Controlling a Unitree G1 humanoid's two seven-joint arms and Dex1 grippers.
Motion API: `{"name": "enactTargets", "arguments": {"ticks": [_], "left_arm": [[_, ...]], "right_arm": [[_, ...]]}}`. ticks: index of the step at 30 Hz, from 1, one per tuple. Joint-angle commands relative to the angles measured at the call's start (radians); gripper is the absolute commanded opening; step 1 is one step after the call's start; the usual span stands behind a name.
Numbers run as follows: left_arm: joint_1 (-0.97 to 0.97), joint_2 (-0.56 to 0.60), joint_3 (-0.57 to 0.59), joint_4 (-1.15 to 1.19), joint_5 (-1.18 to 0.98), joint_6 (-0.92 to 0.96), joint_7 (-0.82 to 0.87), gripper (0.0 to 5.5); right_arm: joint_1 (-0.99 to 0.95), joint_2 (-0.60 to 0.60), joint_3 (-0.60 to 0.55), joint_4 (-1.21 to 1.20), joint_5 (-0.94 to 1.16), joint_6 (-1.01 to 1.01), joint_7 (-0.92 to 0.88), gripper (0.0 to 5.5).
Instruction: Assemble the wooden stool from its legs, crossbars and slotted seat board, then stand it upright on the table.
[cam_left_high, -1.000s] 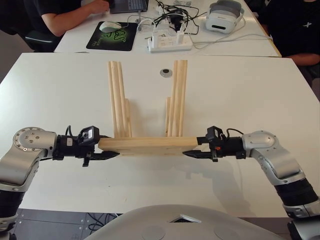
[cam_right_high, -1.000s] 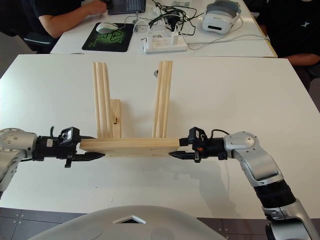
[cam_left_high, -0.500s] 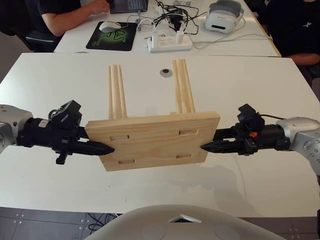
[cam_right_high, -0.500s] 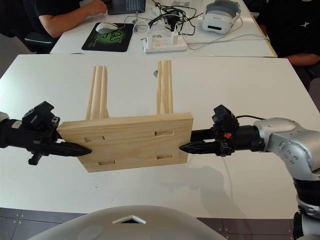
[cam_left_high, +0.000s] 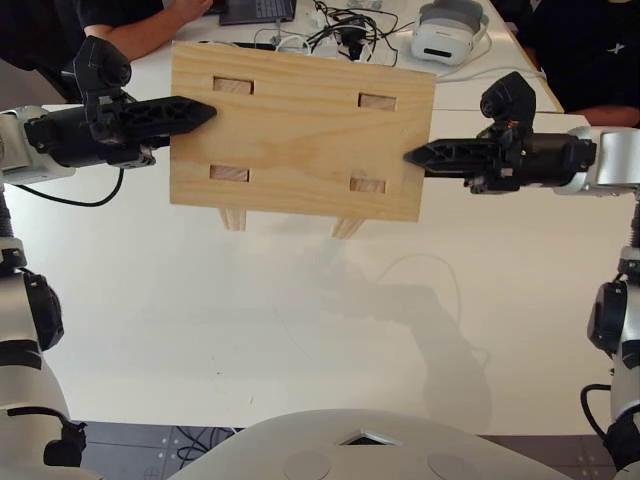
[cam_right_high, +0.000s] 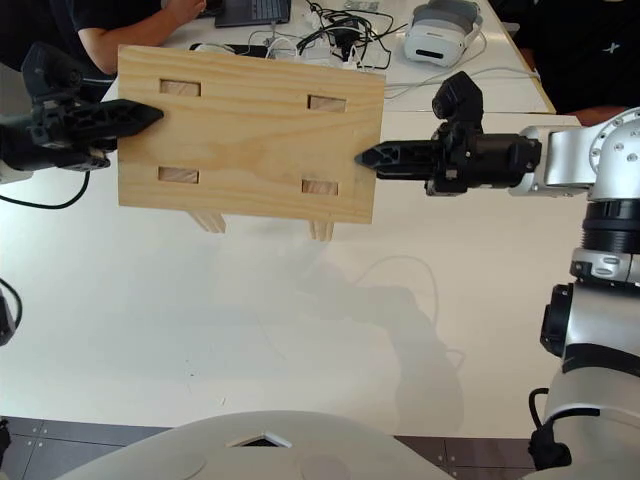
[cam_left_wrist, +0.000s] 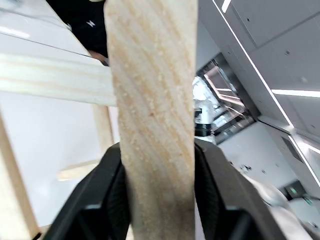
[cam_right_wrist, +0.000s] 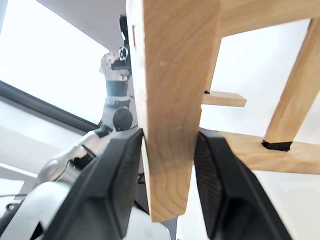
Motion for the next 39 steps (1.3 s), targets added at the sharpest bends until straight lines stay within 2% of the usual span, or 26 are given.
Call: {"name": "enactTargets", "arguments": {"ticks": [1,2,3,10,13,15,19,23,28,30,32,34,35,38,39], "left_arm": [[-0.146,-0.087,-0.113,0.154,0.192,-0.07,0.103,2.48],[-0.17,-0.1,-0.082,0.212,0.206,-0.1,0.113,2.71],[-0.19,-0.107,-0.067,0.253,0.22,-0.11,0.115,2.8],[-0.305,-0.138,0.091,0.481,0.281,-0.224,0.248,3.84],[-0.305,-0.138,0.144,0.554,0.323,-0.325,0.357,3.9],[-0.297,-0.136,0.187,0.577,0.328,-0.373,0.413,3.9],[-0.262,-0.118,0.194,0.539,0.372,-0.416,0.399,3.9],[-0.188,-0.071,0.274,0.444,0.335,-0.432,0.373,3.9],[-0.028,-0.084,0.502,0.235,0.193,-0.404,0.455,3.9],[0.04,-0.13,0.575,0.121,0.15,-0.431,0.522,3.9],[0.129,-0.202,0.658,-0.046,0.132,-0.547,0.621,3.9],[0.183,-0.27,0.719,-0.173,0.144,-0.666,0.747,3.9],[0.219,-0.294,0.697,-0.244,0.196,-0.745,0.787,3.9],[0.316,-0.343,0.571,-0.391,0.36,-0.931,0.862,3.9],[0.339,-0.363,0.523,-0.414,0.419,-0.993,0.885,3.9]], "right_arm": [[-0.19,0.108,-0.03,0.156,-0.163,-0.021,-0.175,1.49],[-0.228,0.139,-0.099,0.246,-0.168,-0.072,-0.227,1.49],[-0.255,0.152,-0.122,0.3,-0.196,-0.095,-0.259,1.85],[-0.364,0.218,-0.314,0.523,-0.275,-0.181,-0.423,2.92],[-0.351,0.239,-0.367,0.58,-0.321,-0.235,-0.516,3.37],[-0.317,0.258,-0.357,0.554,-0.359,-0.272,-0.517,3.55],[-0.241,0.272,-0.4,0.54,-0.401,-0.35,-0.566,3.55],[-0.199,0.263,-0.499,0.531,-0.347,-0.314,-0.545,3.55],[-0.159,0.287,-0.659,0.501,-0.227,-0.333,-0.485,3.55],[-0.112,0.308,-0.683,0.407,-0.19,-0.345,-0.432,3.55],[-0.047,0.353,-0.739,0.264,-0.144,-0.443,-0.403,3.55],[0.032,0.394,-0.736,0.094,-0.195,-0.605,-0.428,3.55],[0.082,0.403,-0.678,0.001,-0.295,-0.718,-0.457,3.55],[0.245,0.351,-0.322,-0.181,-0.781,-1.125,-0.562,3.55],[0.272,0.366,-0.27,-0.209,-0.85,-1.189,-0.582,3.55]]}}
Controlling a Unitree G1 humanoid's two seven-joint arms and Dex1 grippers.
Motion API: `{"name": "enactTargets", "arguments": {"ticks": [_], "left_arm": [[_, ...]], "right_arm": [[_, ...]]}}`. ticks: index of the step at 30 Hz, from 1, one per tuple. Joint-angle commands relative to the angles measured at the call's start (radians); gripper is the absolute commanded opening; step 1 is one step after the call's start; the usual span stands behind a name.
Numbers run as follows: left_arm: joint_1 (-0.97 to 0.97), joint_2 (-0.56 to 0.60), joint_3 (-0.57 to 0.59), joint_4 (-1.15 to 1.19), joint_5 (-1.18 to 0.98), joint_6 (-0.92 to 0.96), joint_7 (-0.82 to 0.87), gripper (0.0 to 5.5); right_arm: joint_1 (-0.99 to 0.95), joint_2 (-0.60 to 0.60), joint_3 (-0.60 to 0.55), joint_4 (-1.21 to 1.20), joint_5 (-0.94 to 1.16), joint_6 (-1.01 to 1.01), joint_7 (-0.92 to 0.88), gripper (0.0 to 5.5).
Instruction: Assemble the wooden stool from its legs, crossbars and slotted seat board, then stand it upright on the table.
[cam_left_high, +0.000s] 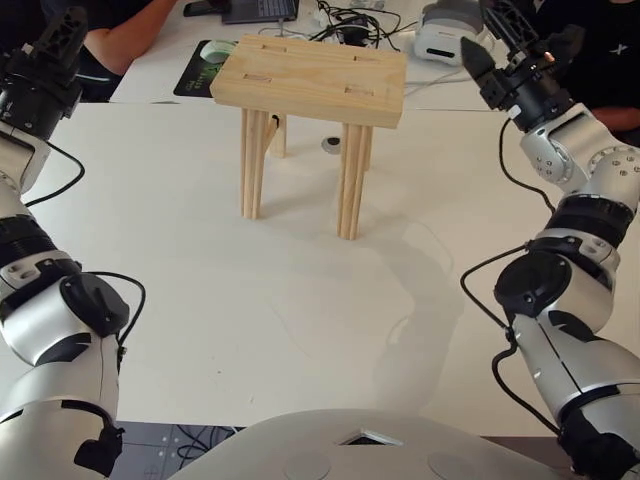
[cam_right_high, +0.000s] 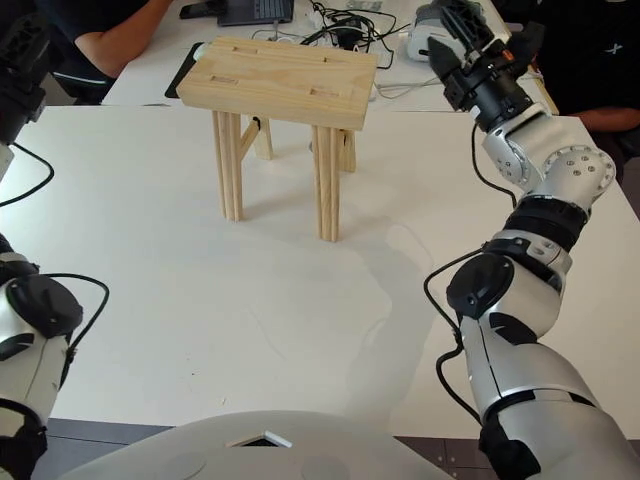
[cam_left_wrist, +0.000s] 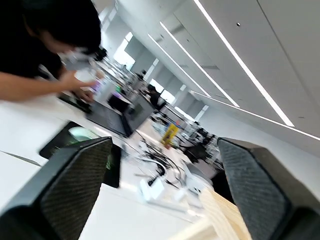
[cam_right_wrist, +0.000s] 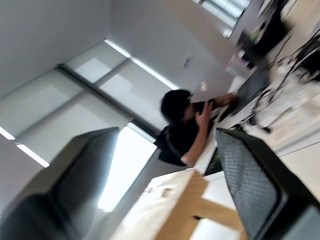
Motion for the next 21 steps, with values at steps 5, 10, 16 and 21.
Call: {"name": "enactTargets", "arguments": {"ticks": [5,10,16,21], "left_arm": [[0.164,-0.231,-0.325,-0.171,0.455,-0.543,0.302,3.9],[0.172,-0.349,-0.462,-0.125,0.638,-0.7,0.479,3.9],[0.171,-0.374,-0.499,-0.066,0.685,-0.822,0.531,3.9],[0.157,-0.346,-0.506,-0.023,0.675,-0.862,0.499,3.9]], "right_arm": [[0.246,0.111,0.529,-0.235,-0.716,-0.635,-0.244,3.55],[0.221,0.194,0.568,-0.183,-0.802,-0.742,-0.35,3.55],[0.203,0.202,0.585,-0.142,-0.833,-0.734,-0.387,3.55],[0.204,0.2,0.574,-0.106,-0.862,-0.783,-0.418,3.55]]}}
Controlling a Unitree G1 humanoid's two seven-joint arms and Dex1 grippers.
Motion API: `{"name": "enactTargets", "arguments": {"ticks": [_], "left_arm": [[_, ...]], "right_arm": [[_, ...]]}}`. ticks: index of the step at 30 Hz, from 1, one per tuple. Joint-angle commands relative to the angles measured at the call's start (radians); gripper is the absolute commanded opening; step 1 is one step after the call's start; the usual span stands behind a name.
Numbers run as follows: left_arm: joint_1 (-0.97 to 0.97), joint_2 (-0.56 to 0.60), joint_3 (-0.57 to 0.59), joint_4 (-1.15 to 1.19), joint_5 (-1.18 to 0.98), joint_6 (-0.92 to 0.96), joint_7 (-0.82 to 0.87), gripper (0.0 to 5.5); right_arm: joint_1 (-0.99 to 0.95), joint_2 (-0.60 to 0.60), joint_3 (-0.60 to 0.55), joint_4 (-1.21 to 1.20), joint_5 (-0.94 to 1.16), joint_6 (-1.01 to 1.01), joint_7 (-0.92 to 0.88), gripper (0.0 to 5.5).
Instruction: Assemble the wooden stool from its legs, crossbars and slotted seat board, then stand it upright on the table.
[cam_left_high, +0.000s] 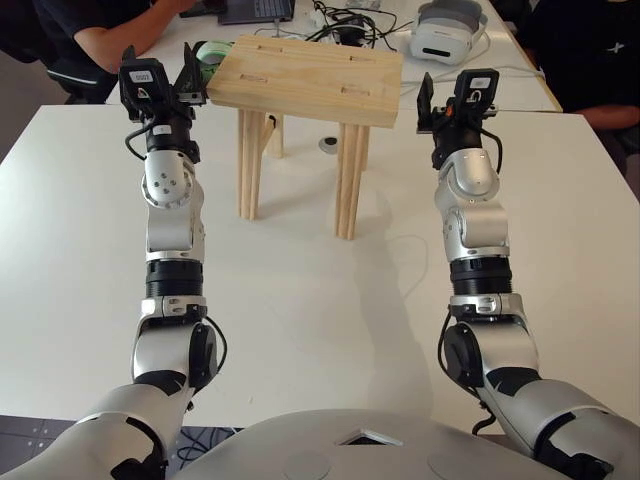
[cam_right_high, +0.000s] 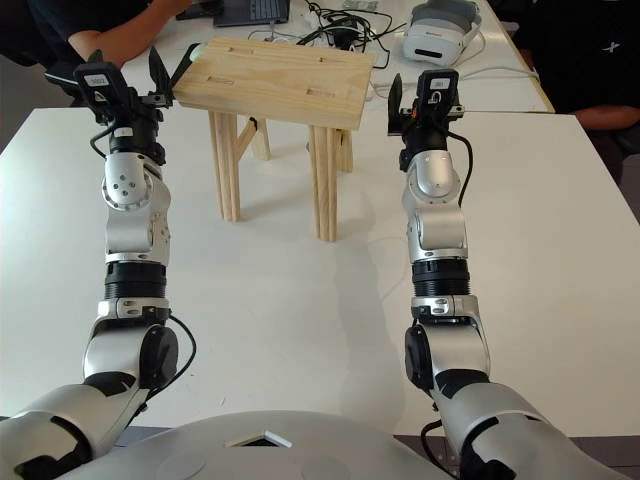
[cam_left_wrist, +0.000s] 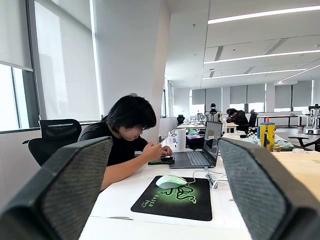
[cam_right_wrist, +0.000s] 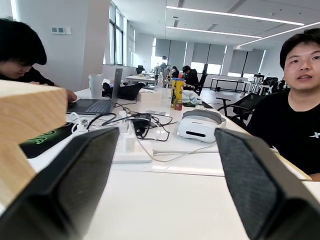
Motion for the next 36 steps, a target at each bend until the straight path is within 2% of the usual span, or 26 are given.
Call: {"name": "enactTargets", "arguments": {"ticks": [1,17,36], "left_arm": [[-0.005,0.028,-0.003,0.031,-0.002,-0.026,-0.017,3.9],[-0.028,0.03,-0.019,0.069,-0.028,-0.055,-0.046,3.9],[-0.043,0.035,-0.031,0.109,-0.021,-0.058,-0.043,3.9]], "right_arm": [[-0.023,-0.01,-0.007,0.028,-0.035,-0.051,-0.041,3.55],[-0.013,0.0,-0.012,0.044,0.005,-0.086,0.035,3.55],[-0.008,-0.005,-0.013,0.05,-0.034,-0.103,-0.007,3.55]]}}
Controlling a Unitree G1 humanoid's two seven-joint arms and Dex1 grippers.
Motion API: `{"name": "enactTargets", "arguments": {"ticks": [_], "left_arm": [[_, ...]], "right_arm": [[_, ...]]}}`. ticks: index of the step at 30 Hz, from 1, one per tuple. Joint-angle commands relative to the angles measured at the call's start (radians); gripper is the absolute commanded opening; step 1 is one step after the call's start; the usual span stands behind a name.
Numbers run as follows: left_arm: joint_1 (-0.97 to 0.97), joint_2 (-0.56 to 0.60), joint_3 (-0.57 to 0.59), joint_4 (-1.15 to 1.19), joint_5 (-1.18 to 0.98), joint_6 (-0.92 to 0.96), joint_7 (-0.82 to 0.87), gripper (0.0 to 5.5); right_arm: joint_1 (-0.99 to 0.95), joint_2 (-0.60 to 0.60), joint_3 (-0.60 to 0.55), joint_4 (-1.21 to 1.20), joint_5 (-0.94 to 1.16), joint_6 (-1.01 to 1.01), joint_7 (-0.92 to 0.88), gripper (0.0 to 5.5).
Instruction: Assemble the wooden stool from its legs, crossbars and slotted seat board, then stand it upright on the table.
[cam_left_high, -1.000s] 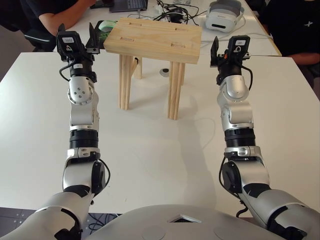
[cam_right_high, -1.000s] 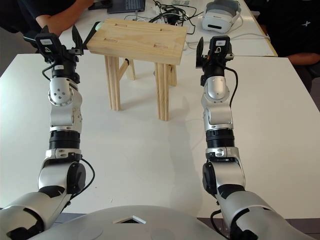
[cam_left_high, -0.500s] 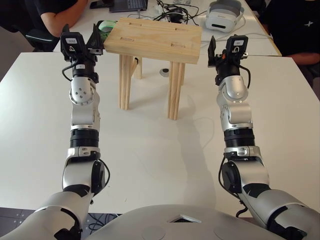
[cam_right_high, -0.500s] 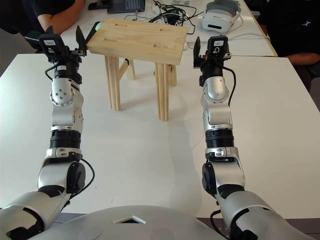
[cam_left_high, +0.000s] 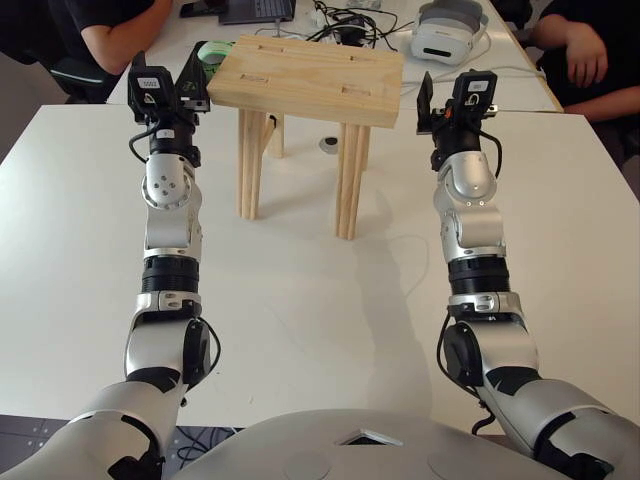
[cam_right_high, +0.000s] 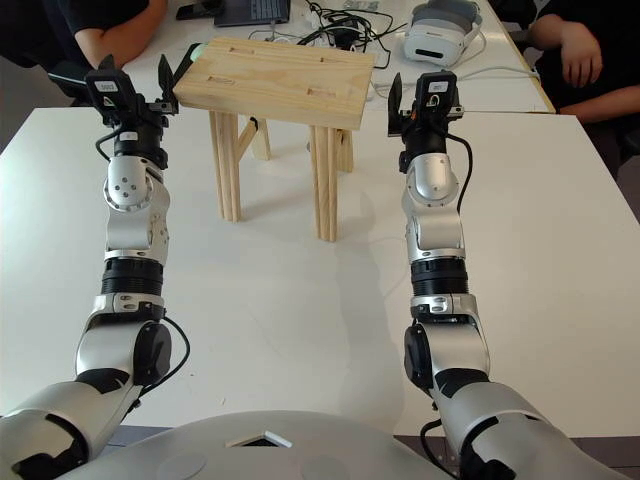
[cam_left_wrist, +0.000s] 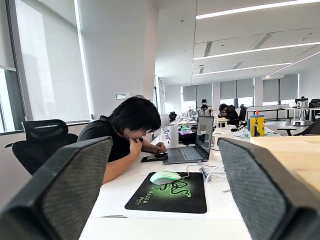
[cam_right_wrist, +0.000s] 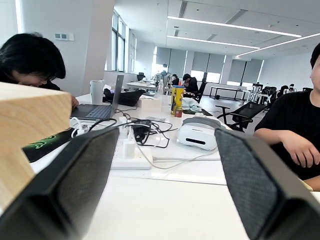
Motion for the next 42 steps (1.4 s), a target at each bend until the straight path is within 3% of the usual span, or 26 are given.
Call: {"name": "enactTargets", "arguments": {"ticks": [1,20,35,42], "left_arm": [[-0.026,0.009,-0.007,0.018,0.009,-0.003,0.004,3.9],[-0.06,0.018,0.001,0.078,0.035,-0.033,0.063,3.9],[-0.089,0.052,-0.059,0.177,0.063,-0.055,-0.028,3.9],[-0.03,0.024,-0.127,0.043,0.064,-0.072,-0.115,3.9]], "right_arm": [[-0.007,-0.008,-0.009,0.011,-0.011,-0.016,-0.02,3.55],[-0.021,-0.005,-0.002,0.051,-0.008,-0.051,-0.028,3.55],[-0.02,-0.01,-0.004,0.032,-0.008,-0.047,-0.032,3.55],[-0.017,-0.014,-0.005,0.049,-0.011,-0.052,-0.033,3.55]]}}
